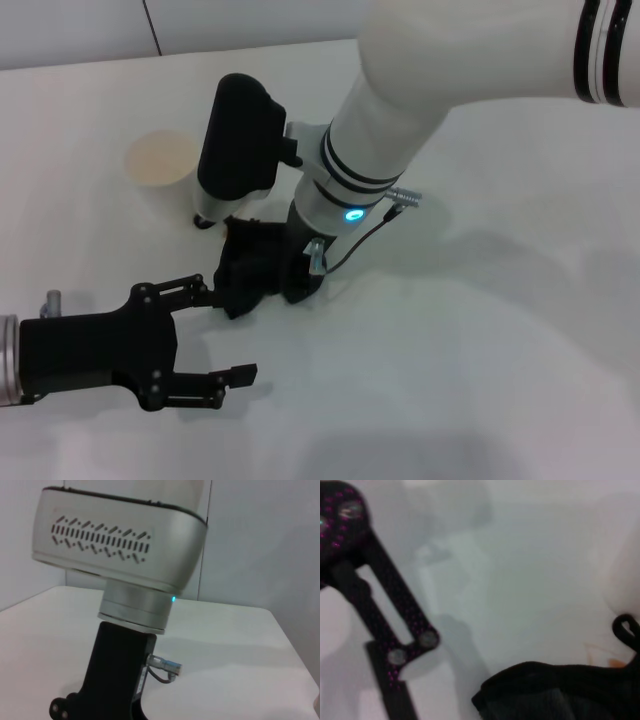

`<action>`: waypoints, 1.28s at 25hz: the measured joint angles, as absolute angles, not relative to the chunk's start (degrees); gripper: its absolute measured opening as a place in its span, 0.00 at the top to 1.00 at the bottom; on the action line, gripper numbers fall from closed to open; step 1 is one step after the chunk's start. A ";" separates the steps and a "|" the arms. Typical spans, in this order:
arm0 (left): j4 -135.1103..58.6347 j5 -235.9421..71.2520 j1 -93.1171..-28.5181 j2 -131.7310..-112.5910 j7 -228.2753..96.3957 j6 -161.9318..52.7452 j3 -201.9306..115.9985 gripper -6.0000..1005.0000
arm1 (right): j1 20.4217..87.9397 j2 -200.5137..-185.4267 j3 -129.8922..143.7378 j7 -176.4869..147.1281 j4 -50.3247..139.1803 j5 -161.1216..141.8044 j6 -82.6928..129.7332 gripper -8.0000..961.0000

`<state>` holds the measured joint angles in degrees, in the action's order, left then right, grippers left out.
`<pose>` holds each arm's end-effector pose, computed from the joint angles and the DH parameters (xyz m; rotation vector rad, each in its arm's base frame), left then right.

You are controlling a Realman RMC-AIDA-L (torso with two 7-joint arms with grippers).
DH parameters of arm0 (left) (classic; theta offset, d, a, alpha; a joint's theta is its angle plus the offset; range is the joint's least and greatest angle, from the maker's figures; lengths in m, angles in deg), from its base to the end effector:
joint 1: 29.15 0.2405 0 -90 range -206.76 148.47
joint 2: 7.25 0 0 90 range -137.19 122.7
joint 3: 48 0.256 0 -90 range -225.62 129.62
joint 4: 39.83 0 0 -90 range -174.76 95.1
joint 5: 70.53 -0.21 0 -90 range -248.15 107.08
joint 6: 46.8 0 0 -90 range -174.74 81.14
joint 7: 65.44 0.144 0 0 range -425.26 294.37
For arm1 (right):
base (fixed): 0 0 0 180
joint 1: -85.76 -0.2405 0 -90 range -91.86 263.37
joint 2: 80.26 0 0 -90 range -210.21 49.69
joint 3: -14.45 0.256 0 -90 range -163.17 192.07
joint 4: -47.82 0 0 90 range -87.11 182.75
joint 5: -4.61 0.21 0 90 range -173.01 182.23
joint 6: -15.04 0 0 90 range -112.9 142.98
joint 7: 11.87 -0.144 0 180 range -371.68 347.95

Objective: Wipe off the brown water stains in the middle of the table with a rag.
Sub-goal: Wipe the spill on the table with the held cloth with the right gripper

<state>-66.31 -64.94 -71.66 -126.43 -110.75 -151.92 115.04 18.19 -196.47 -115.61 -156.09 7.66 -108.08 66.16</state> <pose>-0.2711 0.2846 -0.0254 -2.9849 -0.2141 -0.7281 0.0929 0.3728 -0.1501 -2.8708 0.1981 -0.6235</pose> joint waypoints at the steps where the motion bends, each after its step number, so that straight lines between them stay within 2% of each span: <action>1: -66.32 -64.93 -71.59 -126.43 -110.74 -151.92 115.04 0.14 | 18.20 -196.49 -115.52 -156.09 7.43 -108.16 66.29 0.89; 11: -66.27 -64.91 -71.42 -126.43 -110.70 -151.84 115.04 0.14 | 18.68 -196.86 -112.99 -156.09 8.13 -110.55 64.19 0.89; 32: -66.28 -64.91 -71.57 -126.42 -110.73 -151.82 115.04 0.14 | 19.84 -196.51 -110.25 -156.09 6.24 -114.88 61.58 0.89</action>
<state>-66.28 -64.91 -71.57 -126.42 -110.73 -151.82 115.04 19.84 -196.51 -110.25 -156.09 6.24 -114.88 61.58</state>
